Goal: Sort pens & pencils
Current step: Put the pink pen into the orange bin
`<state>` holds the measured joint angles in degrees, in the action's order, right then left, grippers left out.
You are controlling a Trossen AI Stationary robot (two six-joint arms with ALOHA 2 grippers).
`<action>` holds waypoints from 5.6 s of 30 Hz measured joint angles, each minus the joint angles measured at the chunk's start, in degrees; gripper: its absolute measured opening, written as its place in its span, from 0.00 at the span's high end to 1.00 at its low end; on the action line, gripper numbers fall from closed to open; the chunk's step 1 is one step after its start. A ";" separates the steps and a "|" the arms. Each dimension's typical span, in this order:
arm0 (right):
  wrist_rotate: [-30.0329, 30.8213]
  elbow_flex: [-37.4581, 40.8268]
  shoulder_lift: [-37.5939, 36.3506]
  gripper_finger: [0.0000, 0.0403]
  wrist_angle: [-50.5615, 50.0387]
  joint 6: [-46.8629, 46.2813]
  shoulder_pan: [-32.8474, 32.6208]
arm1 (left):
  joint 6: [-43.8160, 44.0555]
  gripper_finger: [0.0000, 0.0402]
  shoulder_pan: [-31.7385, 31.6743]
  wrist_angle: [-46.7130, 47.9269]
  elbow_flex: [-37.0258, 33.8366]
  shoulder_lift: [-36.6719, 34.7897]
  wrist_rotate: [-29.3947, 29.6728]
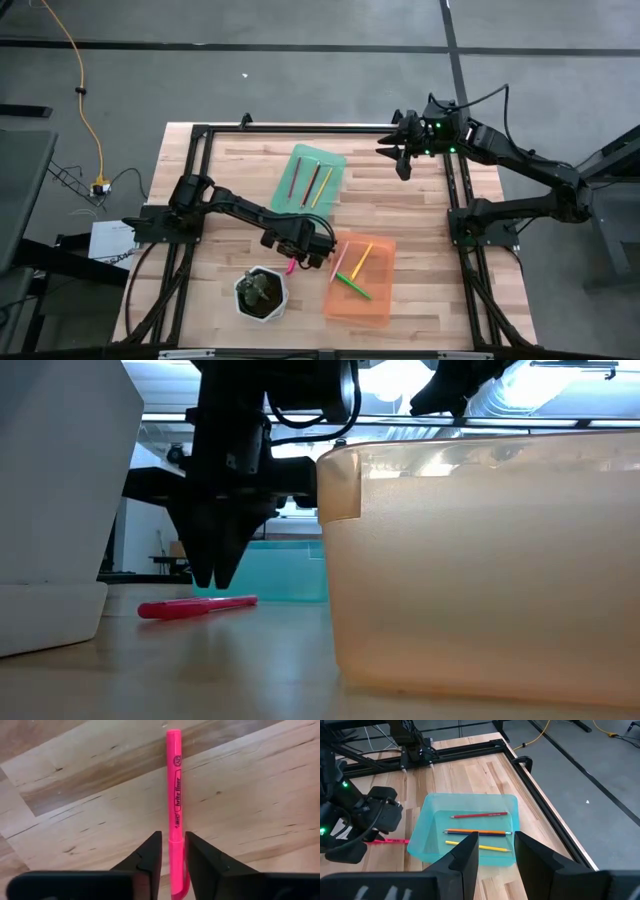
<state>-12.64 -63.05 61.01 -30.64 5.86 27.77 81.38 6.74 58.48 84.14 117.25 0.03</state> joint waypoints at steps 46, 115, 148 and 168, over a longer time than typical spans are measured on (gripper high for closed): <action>0.02 0.00 0.00 0.71 0.65 -0.46 -0.02 | 0.26 0.83 0.02 -5.84 -4.44 -0.02 -4.55; 0.04 0.00 0.00 0.71 1.34 0.41 0.00 | -0.82 0.91 0.02 -4.45 -1.91 0.07 -3.01; 0.07 0.00 0.00 0.71 1.34 0.16 0.00 | -11.04 0.91 0.02 2.20 19.86 -0.02 9.51; 0.07 0.00 0.02 0.71 1.32 -0.91 0.00 | -17.09 0.91 0.60 -15.77 19.91 -0.02 3.32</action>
<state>-12.58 -63.05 61.04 -29.32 4.95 27.77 64.29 7.35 42.70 104.05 117.23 3.35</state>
